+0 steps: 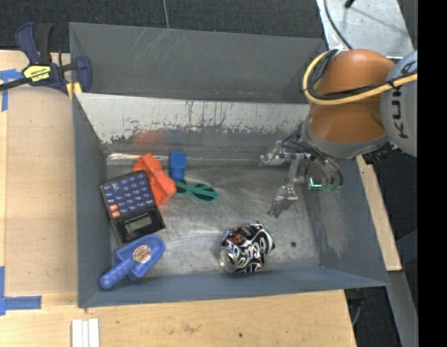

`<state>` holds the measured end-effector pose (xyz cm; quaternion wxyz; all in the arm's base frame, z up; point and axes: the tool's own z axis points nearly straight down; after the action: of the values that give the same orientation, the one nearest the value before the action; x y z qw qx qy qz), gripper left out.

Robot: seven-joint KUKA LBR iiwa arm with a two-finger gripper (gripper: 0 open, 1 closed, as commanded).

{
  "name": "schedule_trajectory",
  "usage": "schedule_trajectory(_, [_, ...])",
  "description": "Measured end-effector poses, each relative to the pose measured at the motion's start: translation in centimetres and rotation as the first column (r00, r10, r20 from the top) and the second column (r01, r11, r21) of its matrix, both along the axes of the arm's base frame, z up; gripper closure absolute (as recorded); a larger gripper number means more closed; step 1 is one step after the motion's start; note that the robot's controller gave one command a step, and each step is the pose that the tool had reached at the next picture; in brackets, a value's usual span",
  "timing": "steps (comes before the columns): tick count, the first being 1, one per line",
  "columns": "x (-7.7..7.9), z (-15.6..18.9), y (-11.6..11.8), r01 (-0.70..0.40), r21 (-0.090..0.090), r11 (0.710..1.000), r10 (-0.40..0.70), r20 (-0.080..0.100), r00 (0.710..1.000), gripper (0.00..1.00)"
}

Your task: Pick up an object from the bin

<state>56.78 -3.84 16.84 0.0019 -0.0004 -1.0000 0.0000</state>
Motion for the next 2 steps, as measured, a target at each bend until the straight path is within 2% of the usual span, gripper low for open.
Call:
schedule_trajectory(1, [0.2, 0.4, 0.0, -0.001, -0.001, 1.0, 0.001, 0.007, 1.0, 0.0])
schedule_trajectory(2, [-3.8, -5.7, 3.2, -0.057, 0.001, 0.998, 0.057, 0.014, 0.998, 0.0])
